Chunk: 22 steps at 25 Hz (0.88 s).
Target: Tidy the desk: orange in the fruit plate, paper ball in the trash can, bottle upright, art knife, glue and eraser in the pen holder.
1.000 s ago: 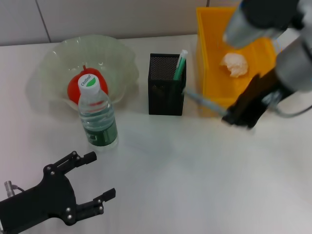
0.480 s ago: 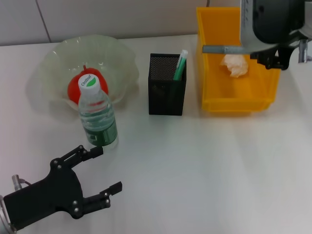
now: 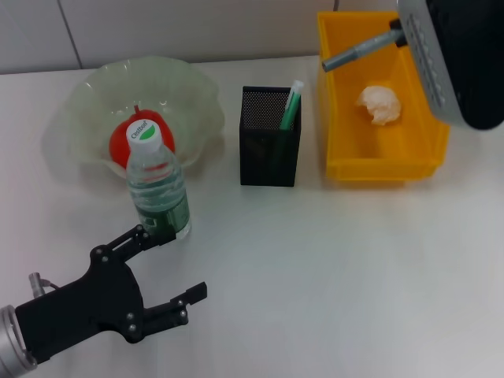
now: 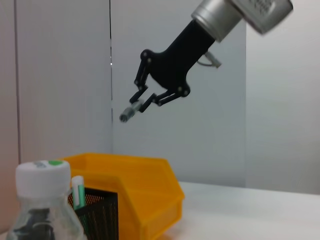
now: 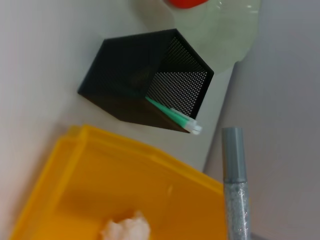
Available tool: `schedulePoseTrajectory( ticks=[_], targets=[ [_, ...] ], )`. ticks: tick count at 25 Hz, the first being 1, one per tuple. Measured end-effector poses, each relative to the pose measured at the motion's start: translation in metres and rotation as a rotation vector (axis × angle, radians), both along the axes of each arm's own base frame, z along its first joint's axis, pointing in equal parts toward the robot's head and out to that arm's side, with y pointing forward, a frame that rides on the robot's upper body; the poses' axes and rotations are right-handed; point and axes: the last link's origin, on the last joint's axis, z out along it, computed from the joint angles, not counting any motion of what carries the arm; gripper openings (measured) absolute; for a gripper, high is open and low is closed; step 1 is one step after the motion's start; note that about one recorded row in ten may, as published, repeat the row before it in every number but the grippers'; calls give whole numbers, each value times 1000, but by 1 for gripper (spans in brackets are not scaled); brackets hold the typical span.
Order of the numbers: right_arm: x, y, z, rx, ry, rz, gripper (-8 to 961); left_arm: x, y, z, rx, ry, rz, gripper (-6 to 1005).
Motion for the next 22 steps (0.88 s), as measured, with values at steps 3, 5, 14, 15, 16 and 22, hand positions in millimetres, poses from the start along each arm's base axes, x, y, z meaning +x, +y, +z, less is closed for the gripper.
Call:
schedulePoseTrajectory(
  ticks=[3,5,14,15,16,22],
  targets=[
    [0,2,-8,-30,-53,75,144,3,-1,-1,-3,-24,-6,857],
    [-1,5,-13,-49,-86,113,144,5,-3,-2,-9,-35,-15,857],
    [0,27,-31,-113,-244,289,142,7,-4,-4,-19,-45,-14,856],
    [1,30,-34,-116,-252,299,142,7,-4,-4,-19,-45,-14,856],
    [1,32,-36,-119,-262,313,142,6,-5,-5,-24,-50,-5,856],
    [3,44,-53,-141,-310,379,144,6,-4,-6,-23,-54,0,856]
  ],
)
